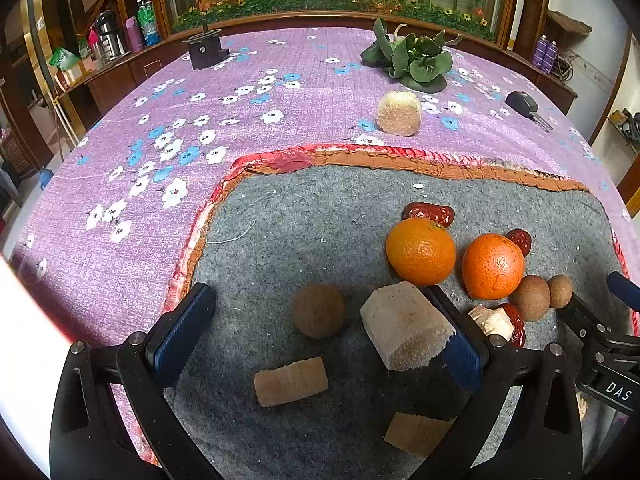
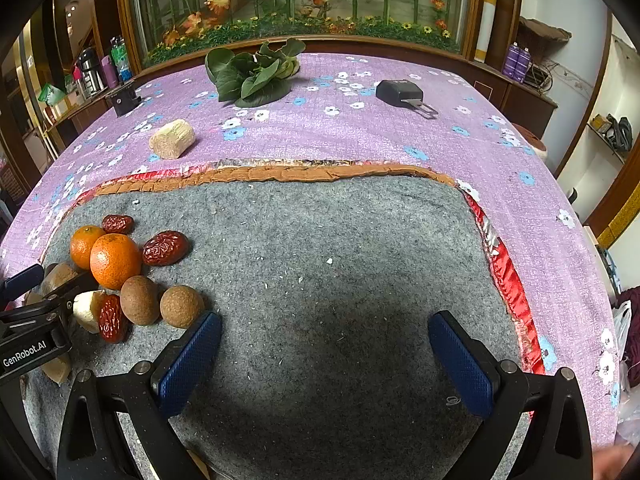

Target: Organize fruits

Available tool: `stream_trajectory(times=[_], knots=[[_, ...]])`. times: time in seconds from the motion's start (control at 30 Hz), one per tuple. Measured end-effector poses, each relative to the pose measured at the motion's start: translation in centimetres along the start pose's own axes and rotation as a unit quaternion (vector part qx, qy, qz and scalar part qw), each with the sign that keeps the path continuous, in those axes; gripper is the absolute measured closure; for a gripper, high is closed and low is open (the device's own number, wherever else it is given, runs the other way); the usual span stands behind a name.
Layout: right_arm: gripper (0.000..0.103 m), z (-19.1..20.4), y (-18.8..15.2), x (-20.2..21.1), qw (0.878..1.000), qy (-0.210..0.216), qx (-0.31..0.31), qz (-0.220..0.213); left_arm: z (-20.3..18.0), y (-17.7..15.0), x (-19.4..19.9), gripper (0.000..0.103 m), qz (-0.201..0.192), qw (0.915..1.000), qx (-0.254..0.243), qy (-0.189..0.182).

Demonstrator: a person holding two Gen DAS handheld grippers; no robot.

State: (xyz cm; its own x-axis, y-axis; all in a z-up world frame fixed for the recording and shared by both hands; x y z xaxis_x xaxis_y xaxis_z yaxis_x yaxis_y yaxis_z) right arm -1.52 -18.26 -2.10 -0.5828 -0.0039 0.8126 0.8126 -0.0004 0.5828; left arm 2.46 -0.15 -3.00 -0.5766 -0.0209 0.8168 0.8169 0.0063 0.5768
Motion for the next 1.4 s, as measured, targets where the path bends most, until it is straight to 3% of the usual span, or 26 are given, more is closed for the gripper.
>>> stream_trajectory(times=[1.07, 1.17, 1.27, 1.4], knots=[[0.000, 0.1, -0.1, 0.2, 1.000, 0.016, 0.015, 0.004, 0.0, 0.0, 0.0, 0.000, 0.004, 0.9999, 0.012, 0.002], [0.000, -0.2, -0.2, 0.5, 0.999, 0.039, 0.023, 0.012, -0.7, -0.3, 0.7, 0.003, 0.032, 0.9988, -0.028, -0.025], [0.009, -0.8, 0.6, 2.7, 0.994, 0.105, -0.008, -0.012, 1.4, -0.5, 4.6, 0.008, -0.003, 0.9981, -0.017, -0.059], [0.009, 1.5, 3.3, 6.5, 0.987, 0.134, 0.049, -0.069, 5.4, -0.4, 10.6, 0.008, -0.067, 0.9969, -0.020, -0.035]])
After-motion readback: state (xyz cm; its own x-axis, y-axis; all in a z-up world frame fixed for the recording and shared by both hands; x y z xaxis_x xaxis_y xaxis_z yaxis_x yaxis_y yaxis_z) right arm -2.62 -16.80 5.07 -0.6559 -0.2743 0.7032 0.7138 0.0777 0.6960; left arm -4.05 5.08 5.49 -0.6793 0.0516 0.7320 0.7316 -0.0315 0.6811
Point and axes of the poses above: each gripper's, at about its wrist camera, not at the fingertips, and x roughly against the way its jaws point, z to its left, y to its top, the point moved 4 cm from there along -x, roughly the way its jaws point, and after that the axes turned 1 degree about z, right-handed, at the moved point
